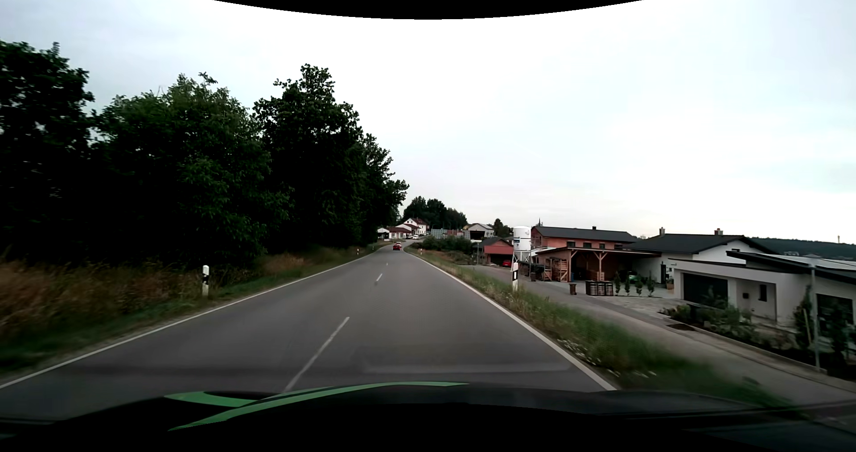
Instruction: Follow the waypoints while adhering to traffic rules and regulations
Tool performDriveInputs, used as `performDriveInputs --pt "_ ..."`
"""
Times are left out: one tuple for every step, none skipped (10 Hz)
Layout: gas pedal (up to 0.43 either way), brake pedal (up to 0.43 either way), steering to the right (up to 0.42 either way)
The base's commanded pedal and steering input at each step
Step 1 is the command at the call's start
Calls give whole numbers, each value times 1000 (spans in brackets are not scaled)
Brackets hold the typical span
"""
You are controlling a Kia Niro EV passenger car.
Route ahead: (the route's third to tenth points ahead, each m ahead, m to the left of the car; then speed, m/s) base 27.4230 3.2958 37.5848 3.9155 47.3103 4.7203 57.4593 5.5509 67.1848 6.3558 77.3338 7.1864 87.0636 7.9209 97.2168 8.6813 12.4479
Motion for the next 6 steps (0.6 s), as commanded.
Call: performDriveInputs --pt "79 0 -18" --pt "79 0 -17" --pt "79 0 -16" --pt "79 0 -15" --pt "79 0 -14" --pt "79 0 -14"
